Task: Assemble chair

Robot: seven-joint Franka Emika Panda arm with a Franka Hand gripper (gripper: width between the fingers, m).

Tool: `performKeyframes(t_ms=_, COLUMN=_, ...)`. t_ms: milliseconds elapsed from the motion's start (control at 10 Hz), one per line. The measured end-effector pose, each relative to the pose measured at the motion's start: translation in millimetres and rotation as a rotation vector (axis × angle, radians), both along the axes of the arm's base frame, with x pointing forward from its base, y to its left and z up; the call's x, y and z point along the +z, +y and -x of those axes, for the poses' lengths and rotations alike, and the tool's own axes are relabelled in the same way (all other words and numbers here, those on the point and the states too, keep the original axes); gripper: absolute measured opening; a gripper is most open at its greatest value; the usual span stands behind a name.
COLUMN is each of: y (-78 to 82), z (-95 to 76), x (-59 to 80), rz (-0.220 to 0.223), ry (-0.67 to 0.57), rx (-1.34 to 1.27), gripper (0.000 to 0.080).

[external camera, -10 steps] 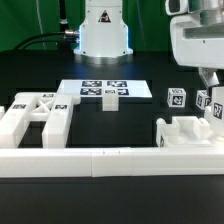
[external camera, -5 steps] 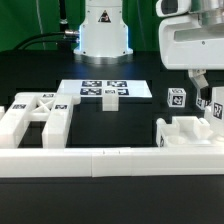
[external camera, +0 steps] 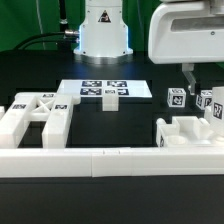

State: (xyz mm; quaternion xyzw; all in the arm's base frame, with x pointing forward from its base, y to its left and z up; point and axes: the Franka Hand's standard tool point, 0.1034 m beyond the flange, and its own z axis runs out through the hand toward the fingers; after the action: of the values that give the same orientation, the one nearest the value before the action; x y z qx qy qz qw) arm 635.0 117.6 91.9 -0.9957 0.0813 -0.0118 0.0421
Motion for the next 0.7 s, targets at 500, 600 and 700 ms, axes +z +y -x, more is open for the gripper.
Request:
performKeyframes(t_ms=500, y=-6.2, z=0.5, x=-5.5, rz=0.012, ry=-0.021, rx=0.309, gripper=0.0649)
performKeyframes(t_ms=600, y=-5.9, z=0.3, x=-5.6, rz=0.012, ry=-0.017, rx=0.306, gripper=0.0627)
performKeyframes(t_ms=700, y=-6.0, z=0.4, x=-5.8, rz=0.012, ry=-0.017, rx=0.306, gripper=0.0627)
